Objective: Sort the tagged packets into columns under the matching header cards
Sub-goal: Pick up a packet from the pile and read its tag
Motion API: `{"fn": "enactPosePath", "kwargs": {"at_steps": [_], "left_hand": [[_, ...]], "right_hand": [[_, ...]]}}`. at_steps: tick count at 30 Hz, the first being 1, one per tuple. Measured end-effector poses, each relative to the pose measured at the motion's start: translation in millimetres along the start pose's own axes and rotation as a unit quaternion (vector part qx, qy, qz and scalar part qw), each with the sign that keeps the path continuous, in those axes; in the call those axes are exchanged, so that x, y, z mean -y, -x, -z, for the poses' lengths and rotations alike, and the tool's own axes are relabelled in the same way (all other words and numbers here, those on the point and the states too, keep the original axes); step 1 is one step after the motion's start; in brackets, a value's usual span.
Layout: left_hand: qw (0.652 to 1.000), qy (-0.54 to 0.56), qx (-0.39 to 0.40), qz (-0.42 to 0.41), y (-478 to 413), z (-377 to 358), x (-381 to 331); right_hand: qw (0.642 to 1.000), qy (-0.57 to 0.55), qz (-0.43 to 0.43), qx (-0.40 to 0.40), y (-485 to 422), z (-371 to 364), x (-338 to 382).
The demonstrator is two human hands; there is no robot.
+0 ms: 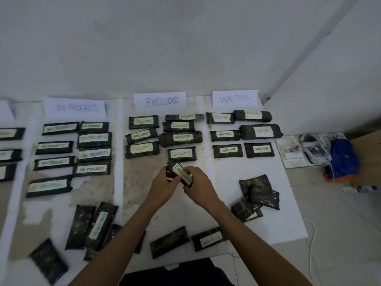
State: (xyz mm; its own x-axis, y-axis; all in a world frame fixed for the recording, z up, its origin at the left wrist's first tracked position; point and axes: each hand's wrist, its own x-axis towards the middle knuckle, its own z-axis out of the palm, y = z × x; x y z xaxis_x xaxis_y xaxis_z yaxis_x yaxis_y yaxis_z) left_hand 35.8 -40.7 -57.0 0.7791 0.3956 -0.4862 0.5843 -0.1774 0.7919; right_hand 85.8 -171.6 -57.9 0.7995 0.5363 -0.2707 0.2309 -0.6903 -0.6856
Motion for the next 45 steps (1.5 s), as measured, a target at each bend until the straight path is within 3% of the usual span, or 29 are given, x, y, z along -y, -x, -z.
{"fn": "enactPosePath", "kwargs": {"at_steps": [4, 7, 13, 21, 26, 31, 35, 40, 45], "left_hand": [[0.996, -0.009, -0.078, 0.037, -7, 54, 32], [0.990, -0.078, -0.116, 0.035, -6, 95, 66], [0.977, -0.203, -0.056, -0.004, -5, 150, 106], [0.977, -0.212, 0.000, 0.015, 20, 178, 128], [0.946, -0.323, -0.026, -0.018, 52, 175, 145], [0.918, -0.394, -0.030, -0.030, 73, 160, 160], [0.920, -0.389, -0.022, -0.037, 76, 154, 166], [0.927, -0.352, 0.029, -0.123, 69, 154, 150], [0.916, -0.349, 0.041, -0.193, 61, 141, 127]], "right_hand": [[0.990, 0.123, 0.069, 0.022, -47, -20, 32], [0.973, 0.191, 0.114, 0.057, -75, -38, 52], [0.948, 0.263, 0.151, 0.098, -106, -65, 63], [0.944, 0.284, 0.147, 0.077, -92, -74, 69], [0.965, 0.229, 0.120, 0.054, -48, -96, 85], [0.968, 0.198, 0.116, 0.096, -3, -129, 93], [0.970, 0.186, 0.117, 0.106, 13, -145, 97], [0.962, 0.168, 0.191, 0.102, 19, -140, 104], [0.934, 0.229, 0.244, 0.123, 19, -117, 98]]}}
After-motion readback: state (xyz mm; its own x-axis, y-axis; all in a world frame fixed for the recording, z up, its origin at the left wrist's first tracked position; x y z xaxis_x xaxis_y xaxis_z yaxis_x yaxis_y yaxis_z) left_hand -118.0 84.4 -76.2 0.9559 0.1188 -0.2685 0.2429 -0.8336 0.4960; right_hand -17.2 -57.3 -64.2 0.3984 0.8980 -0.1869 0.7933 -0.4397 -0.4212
